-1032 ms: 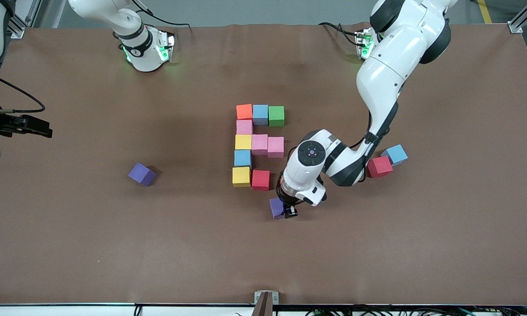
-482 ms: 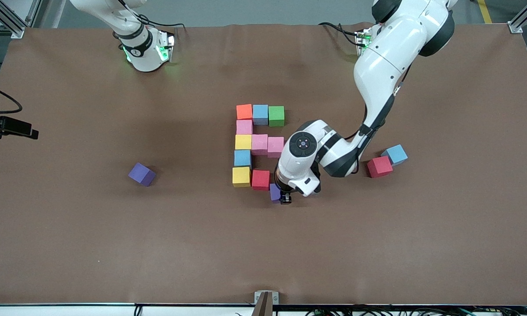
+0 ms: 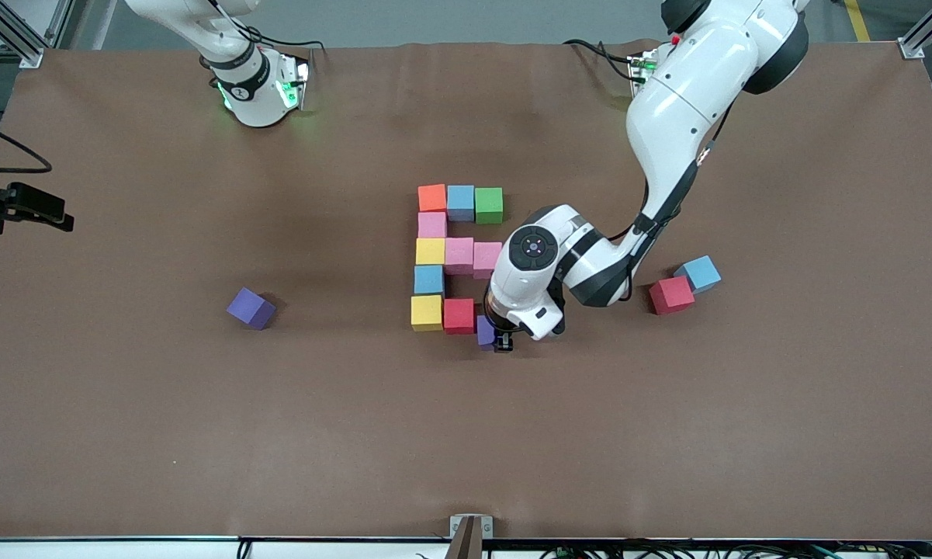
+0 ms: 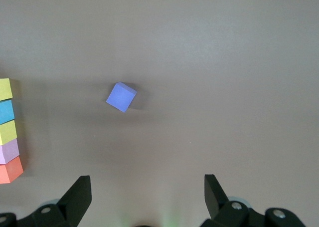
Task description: Arrange 11 blocks into digit 3
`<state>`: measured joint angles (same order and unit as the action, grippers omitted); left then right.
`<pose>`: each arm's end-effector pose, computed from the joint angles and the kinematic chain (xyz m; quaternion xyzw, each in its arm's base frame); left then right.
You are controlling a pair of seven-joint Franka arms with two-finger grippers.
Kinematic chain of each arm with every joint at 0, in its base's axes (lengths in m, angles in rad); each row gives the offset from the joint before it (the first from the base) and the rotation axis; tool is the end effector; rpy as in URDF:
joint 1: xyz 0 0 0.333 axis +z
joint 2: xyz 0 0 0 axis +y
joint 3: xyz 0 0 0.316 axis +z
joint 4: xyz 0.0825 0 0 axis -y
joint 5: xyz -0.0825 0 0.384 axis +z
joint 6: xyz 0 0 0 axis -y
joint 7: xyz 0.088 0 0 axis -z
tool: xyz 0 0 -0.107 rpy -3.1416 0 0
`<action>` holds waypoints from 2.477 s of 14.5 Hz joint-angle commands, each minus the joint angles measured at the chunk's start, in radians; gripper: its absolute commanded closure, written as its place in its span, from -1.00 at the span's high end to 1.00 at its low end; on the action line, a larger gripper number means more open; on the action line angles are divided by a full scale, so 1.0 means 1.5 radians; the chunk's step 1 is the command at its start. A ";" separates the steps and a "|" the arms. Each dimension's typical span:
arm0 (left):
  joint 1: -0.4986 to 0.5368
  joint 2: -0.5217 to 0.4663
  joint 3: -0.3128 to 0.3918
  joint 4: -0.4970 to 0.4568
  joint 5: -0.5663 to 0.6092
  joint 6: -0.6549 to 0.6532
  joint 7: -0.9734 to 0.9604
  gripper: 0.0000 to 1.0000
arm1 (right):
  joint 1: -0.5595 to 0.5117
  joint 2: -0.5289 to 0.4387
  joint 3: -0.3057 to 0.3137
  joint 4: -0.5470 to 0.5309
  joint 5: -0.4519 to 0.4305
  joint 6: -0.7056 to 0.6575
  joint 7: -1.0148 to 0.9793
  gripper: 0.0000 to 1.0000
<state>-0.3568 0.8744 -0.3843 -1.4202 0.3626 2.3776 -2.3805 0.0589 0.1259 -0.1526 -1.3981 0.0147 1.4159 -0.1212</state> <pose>0.5877 -0.4506 0.2129 0.7145 0.6954 -0.0060 0.0771 0.5750 -0.0461 0.6214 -0.9985 -0.0146 0.0532 0.0035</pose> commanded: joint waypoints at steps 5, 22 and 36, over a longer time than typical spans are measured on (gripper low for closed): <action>0.022 -0.052 -0.037 -0.070 -0.011 -0.004 0.013 -0.62 | -0.051 -0.115 0.064 -0.123 -0.013 0.017 0.003 1.00; 0.018 -0.026 -0.035 -0.064 -0.013 0.057 0.014 -0.59 | -0.043 -0.160 0.063 -0.120 -0.008 0.002 -0.005 1.00; 0.026 -0.088 -0.044 -0.069 -0.015 0.005 0.017 1.00 | -0.037 -0.159 0.063 -0.119 -0.010 0.007 -0.005 1.00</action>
<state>-0.3258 0.8126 -0.4368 -1.4984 0.3625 2.4426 -2.3713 0.0096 -0.0934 -0.0707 -1.5564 0.0145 1.4163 -0.1237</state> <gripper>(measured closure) 0.000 0.000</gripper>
